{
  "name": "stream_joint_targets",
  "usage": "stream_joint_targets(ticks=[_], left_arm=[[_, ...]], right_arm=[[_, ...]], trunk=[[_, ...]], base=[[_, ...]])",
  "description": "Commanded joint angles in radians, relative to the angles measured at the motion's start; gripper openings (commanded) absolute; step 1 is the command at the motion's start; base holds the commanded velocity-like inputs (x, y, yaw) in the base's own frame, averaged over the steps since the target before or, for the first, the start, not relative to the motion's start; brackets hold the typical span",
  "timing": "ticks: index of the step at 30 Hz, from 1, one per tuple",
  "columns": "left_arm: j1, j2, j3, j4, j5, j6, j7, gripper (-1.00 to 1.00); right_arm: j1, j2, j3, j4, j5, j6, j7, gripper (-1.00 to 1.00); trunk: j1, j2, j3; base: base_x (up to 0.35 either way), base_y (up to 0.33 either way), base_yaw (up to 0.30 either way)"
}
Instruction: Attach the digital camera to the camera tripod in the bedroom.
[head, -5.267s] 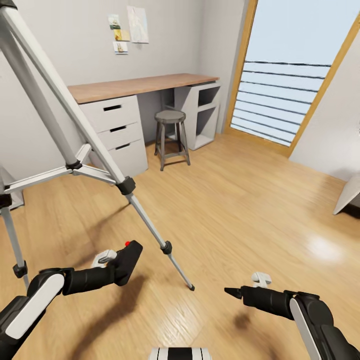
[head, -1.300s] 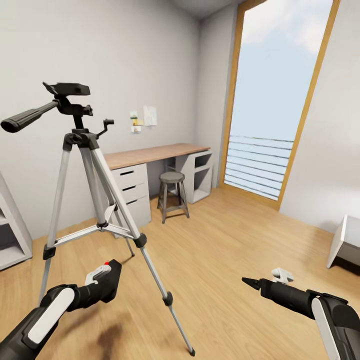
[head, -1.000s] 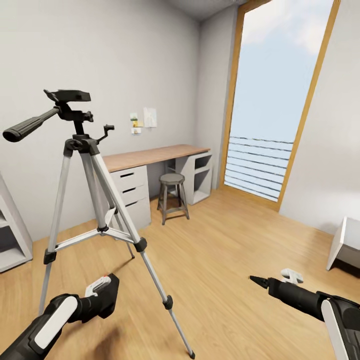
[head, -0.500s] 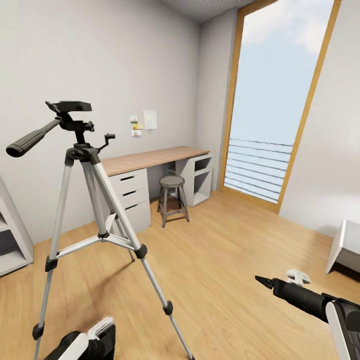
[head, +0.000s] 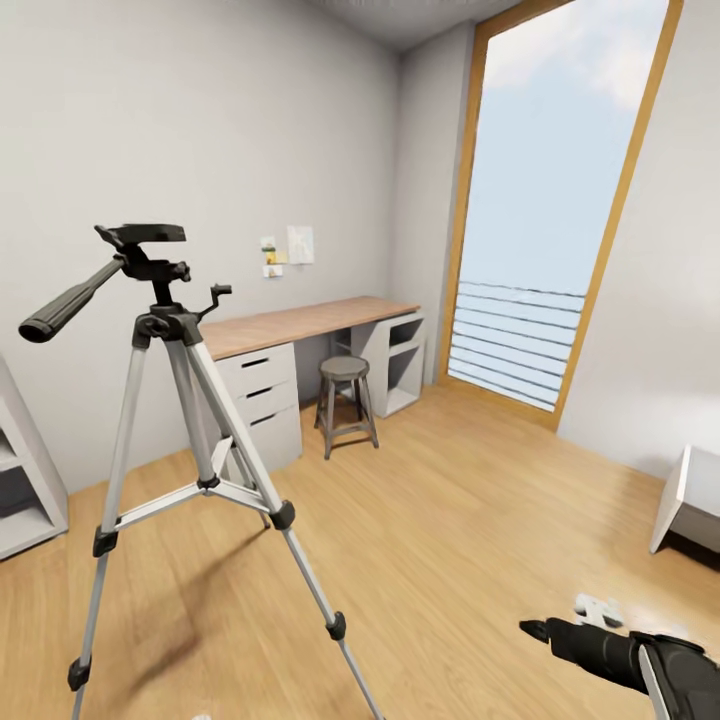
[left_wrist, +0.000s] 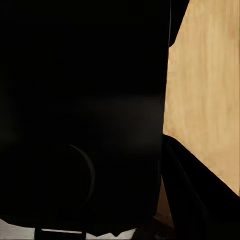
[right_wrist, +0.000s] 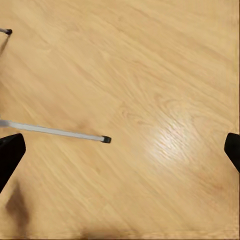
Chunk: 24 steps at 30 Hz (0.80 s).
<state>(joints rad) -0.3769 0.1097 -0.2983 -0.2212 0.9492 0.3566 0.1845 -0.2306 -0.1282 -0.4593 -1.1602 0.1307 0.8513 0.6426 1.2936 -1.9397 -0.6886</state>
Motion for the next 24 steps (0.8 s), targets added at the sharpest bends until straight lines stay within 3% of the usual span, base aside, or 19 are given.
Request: stream_joint_targets(ticks=[1,5,6,11,17,24], left_arm=[[0.000,-0.007,-0.008,0.016,0.001,-0.004,0.005,-1.00],[0.000,-0.033,-0.010,0.089,-0.046,-0.052,0.003,-1.00],[0.000,-0.040,-0.010,0.108,-0.074,-0.074,0.003,-1.00],[0.000,-0.068,-0.010,0.168,-0.158,-0.118,0.003,-1.00],[0.000,-0.082,-0.009,0.207,-0.183,-0.139,0.002,-1.00],[0.001,-0.086,-0.009,0.218,-0.188,-0.188,0.002,-1.00]], right_arm=[[-0.001,0.000,-0.002,0.026,0.024,-0.015,0.009,1.00],[-0.001,-0.003,-0.004,0.185,0.099,-0.134,0.003,1.00],[-0.001,-0.004,-0.006,0.259,0.123,-0.192,0.001,1.00],[-0.001,-0.022,-0.010,0.510,0.157,-0.388,-0.011,1.00],[-0.001,-0.041,-0.010,0.700,0.165,-0.513,-0.068,1.00],[-0.001,-0.091,-0.006,0.953,0.166,-0.680,-0.186,1.00]], trunk=[[-0.004,0.007,0.002],[-0.019,0.035,0.015],[-0.023,0.042,0.018],[-0.042,0.077,0.034],[-0.065,0.119,0.053],[-0.092,0.168,0.074]], base=[[0.000,0.000,0.000],[0.000,0.000,0.000],[0.000,0.000,0.000],[0.000,0.000,0.000],[0.000,0.000,0.000],[0.000,0.000,0.000]])
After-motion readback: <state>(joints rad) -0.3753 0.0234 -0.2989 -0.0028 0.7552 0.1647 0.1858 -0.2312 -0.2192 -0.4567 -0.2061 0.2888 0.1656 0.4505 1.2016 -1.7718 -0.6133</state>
